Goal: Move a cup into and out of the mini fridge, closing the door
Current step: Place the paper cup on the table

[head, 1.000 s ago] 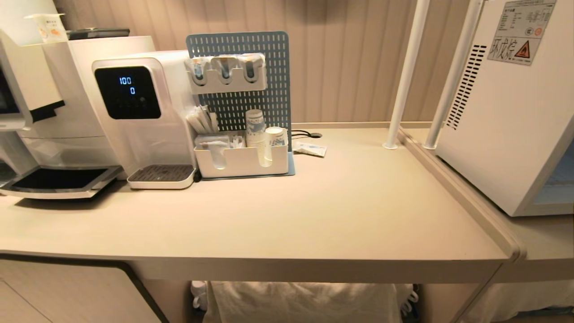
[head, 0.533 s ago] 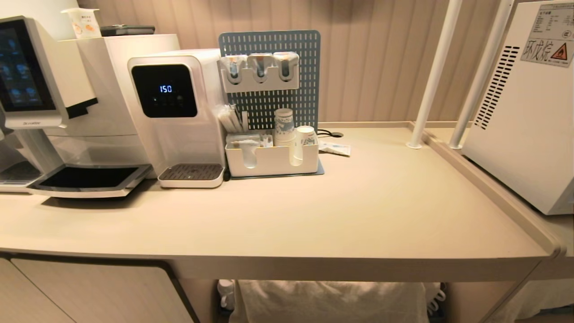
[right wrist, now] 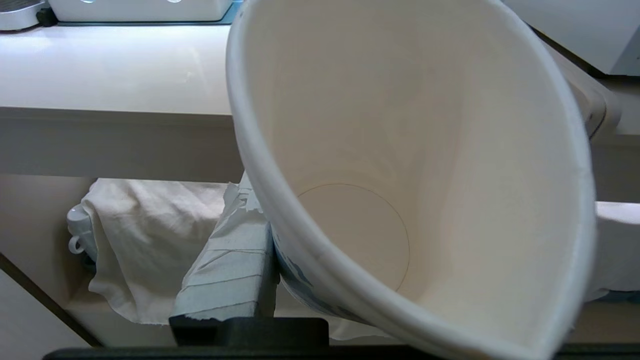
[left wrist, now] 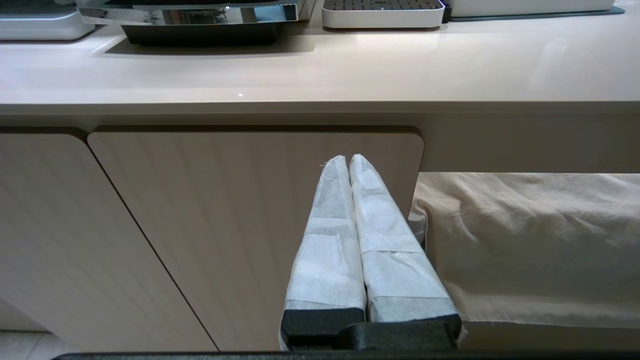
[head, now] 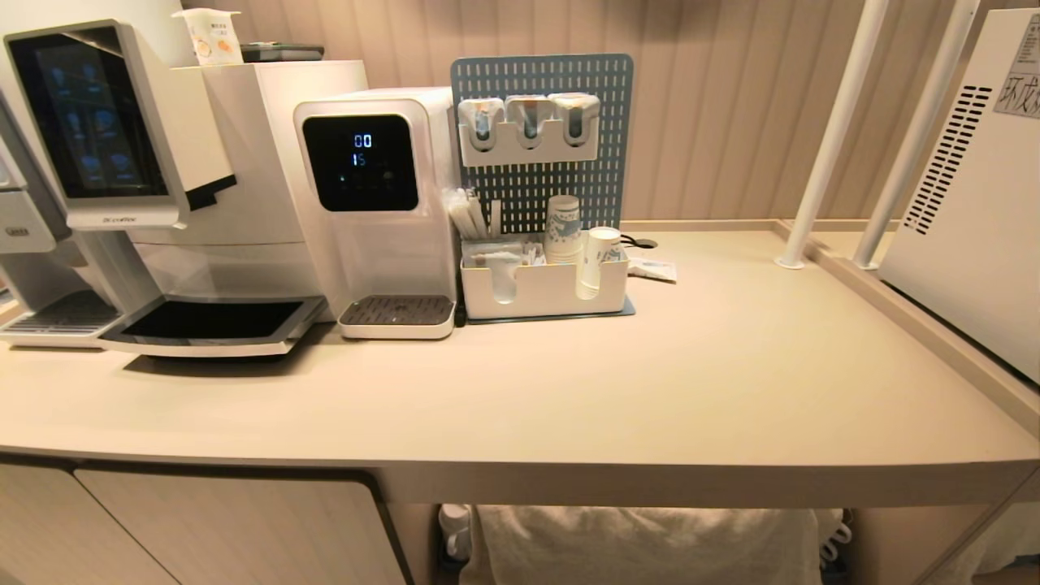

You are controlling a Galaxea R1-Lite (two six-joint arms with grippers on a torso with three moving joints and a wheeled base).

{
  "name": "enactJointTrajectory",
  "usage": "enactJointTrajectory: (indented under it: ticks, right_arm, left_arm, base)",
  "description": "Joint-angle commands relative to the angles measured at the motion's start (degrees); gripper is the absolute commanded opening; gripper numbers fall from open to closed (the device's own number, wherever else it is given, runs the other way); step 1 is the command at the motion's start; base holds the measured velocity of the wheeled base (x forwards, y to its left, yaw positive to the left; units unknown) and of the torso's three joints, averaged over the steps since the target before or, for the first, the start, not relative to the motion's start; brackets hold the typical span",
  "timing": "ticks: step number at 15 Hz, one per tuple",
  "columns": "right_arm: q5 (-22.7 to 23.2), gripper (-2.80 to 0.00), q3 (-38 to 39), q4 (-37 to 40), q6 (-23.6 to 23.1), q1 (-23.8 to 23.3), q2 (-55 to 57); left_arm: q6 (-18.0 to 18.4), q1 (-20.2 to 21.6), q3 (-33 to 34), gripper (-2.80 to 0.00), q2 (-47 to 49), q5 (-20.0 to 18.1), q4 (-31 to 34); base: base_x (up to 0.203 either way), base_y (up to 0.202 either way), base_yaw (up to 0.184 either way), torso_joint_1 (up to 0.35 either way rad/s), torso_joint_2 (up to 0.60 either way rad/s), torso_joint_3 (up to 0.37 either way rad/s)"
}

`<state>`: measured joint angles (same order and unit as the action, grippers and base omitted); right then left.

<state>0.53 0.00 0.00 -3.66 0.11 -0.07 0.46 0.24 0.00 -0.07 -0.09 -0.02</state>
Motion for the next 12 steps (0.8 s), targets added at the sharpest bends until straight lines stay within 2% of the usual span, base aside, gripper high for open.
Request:
enactJointTrajectory:
  ticks: [1,4,6,9,12]
  right_arm:
    - [-0.1,-2.80,0.0,0.1,0.3,0.0,0.1]
    - [-0.2,-2.80,-2.3,0.8,1.8,0.0,0.1]
    - [1.1,-2.80,-10.7,9.1,4.5,0.0,1.6]
    - [6.3,-2.80,-25.8,25.0,7.5,0.1,9.8]
    - [13.3,-2.80,-33.6,30.1,10.7,1.4,24.2]
  left_arm:
    - [0.0,0.0,0.1,-2.80,0.1,0.0,-0.1]
    - [0.0,0.0,0.1,-2.80,0.1,0.0,-0.1]
    - [0.0,0.0,0.1,-2.80,0.1,0.0,-0.1]
    - [0.0,0.0,0.1,-2.80,0.1,0.0,-0.1]
    - [0.0,0.0,0.1,-2.80,0.1,0.0,-0.1]
  base:
    - [0.000,0.000,0.000,0.000,0.00,0.000]
    - [0.000,0.000,0.000,0.000,0.00,0.000]
    - [0.000,0.000,0.000,0.000,0.00,0.000]
    - [0.000,0.000,0.000,0.000,0.00,0.000]
    - [0.000,0.000,0.000,0.000,0.00,0.000]
